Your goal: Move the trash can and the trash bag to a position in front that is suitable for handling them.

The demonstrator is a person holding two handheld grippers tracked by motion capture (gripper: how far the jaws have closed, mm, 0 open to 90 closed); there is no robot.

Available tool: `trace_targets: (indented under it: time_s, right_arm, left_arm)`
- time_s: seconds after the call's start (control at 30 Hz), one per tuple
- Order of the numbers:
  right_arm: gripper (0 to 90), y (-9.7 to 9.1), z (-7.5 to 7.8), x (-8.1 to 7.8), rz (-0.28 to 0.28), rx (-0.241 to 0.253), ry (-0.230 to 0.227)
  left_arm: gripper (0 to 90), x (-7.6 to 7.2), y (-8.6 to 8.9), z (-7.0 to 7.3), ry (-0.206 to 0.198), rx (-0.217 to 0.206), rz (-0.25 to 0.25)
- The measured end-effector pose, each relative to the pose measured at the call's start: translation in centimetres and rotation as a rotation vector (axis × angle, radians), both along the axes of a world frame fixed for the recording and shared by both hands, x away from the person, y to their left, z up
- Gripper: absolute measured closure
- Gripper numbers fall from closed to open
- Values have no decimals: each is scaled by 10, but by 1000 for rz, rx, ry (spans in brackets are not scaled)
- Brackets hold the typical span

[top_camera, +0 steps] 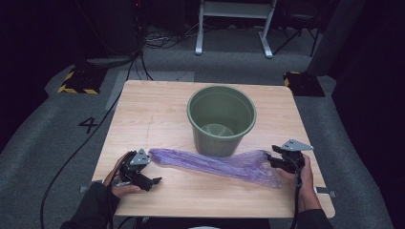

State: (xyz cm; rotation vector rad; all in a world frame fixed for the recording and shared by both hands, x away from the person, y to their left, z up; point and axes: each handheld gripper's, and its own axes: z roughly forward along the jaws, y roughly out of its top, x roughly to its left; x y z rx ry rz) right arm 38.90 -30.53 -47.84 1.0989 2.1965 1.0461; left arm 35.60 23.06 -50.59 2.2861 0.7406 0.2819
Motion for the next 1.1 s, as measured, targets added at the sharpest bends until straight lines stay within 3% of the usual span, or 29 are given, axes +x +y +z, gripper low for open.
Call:
trace_targets:
  time_s: [0.07,0.3,0.4,0.57,0.73,0.87,0.97,1.1]
  right_arm:
    - [405,-4,7,-3,3,43,-12]
    - [259,-6,22,-14,6,43,-25]
    - [251,-6,28,-19,12,40,-36]
    - [252,2,40,-36,78,63,-59]
    - [266,12,48,-53,131,33,-84]
    - [290,5,51,-56,72,19,-97]
    - [297,-4,50,-52,17,5,-81]
    - [297,-8,50,-53,-3,10,-84]
  left_arm:
    - [0,0,0,0,1,1,0]
    - [0,0,0,0,1,1,0]
    - [0,0,0,0,0,0,-1]
    - [0,0,0,0,1,0,0]
    - [0,0,0,0,1,1,0]
    - [0,0,0,0,1,1,-1]
    - [0,0,0,0,1,1,-2]
    - [0,0,0,0,1,1,-2]
